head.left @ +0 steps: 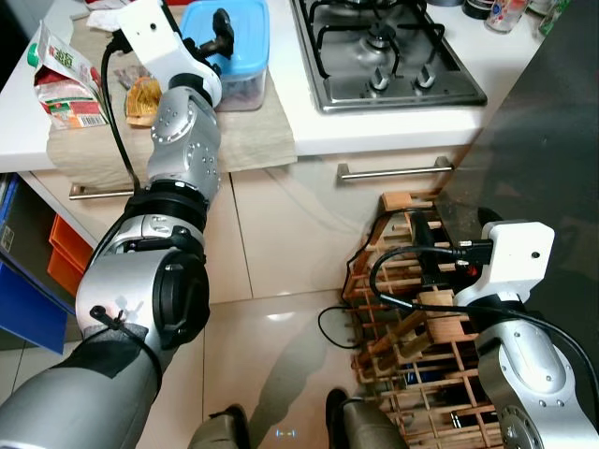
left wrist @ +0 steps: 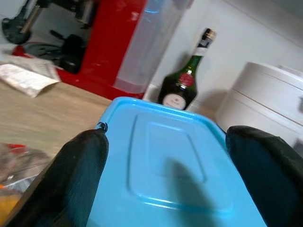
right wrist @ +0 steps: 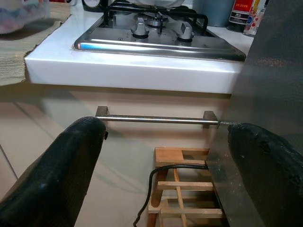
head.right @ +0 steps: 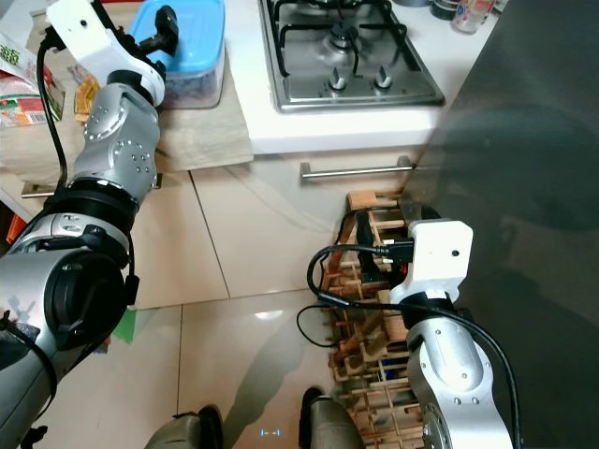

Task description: Restocking fridge

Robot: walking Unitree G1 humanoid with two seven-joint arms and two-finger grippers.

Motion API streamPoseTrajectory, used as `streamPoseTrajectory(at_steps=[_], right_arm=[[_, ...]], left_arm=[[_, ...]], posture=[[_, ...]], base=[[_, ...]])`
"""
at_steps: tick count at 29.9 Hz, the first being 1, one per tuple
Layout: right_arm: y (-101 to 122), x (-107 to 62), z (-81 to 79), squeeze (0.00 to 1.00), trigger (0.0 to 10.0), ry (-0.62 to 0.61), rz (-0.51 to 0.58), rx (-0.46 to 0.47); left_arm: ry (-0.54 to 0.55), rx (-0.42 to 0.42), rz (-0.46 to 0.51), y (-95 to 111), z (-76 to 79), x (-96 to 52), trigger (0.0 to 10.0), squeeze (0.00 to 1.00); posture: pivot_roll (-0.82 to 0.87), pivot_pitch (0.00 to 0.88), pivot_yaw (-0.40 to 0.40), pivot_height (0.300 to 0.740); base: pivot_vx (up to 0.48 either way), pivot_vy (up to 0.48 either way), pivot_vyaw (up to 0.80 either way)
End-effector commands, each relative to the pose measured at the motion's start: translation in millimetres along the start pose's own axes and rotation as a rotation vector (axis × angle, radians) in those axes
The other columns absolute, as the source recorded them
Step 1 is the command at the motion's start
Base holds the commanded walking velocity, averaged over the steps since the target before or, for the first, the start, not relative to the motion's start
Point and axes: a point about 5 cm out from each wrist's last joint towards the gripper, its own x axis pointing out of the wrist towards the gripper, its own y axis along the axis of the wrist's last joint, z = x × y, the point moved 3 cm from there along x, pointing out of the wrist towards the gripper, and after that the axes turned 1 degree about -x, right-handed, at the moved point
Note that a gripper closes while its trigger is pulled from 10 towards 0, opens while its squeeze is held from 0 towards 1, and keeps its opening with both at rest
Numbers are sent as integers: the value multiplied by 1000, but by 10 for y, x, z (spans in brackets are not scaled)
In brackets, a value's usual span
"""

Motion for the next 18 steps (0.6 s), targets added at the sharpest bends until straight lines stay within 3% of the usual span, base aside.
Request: streamPoseTrajectory(at_steps=[1, 5, 10, 16, 18], right_arm=[[-28, -36, 13, 0, 10000, -4, -20, 7], [-32, -39, 19, 0, 10000, -3, -22, 6], [-38, -36, 22, 0, 10000, 1, -26, 2], [-46, -24, 2, 0, 10000, 7, -27, 4], [-51, -24, -4, 0, 10000, 9, -29, 5]], left_arm=[[78, -28, -63, -178, -153, -60, 10000, 0], [60, 19, 58, 12, -141, -57, 10000, 0], [-55, 115, 237, 326, 84, -76, 10000, 0], [-58, 80, 211, 269, 108, -90, 10000, 0], [-19, 9, 132, 126, 44, -88, 10000, 0]], posture=[[-341, 200, 2, 740], [-344, 201, -1, 740], [-342, 200, -6, 740], [-335, 200, -6, 740], [-335, 200, -5, 740]], base=[[0, 0, 0], [0, 0, 0], [0, 0, 0], [0, 0, 0], [0, 0, 0]])
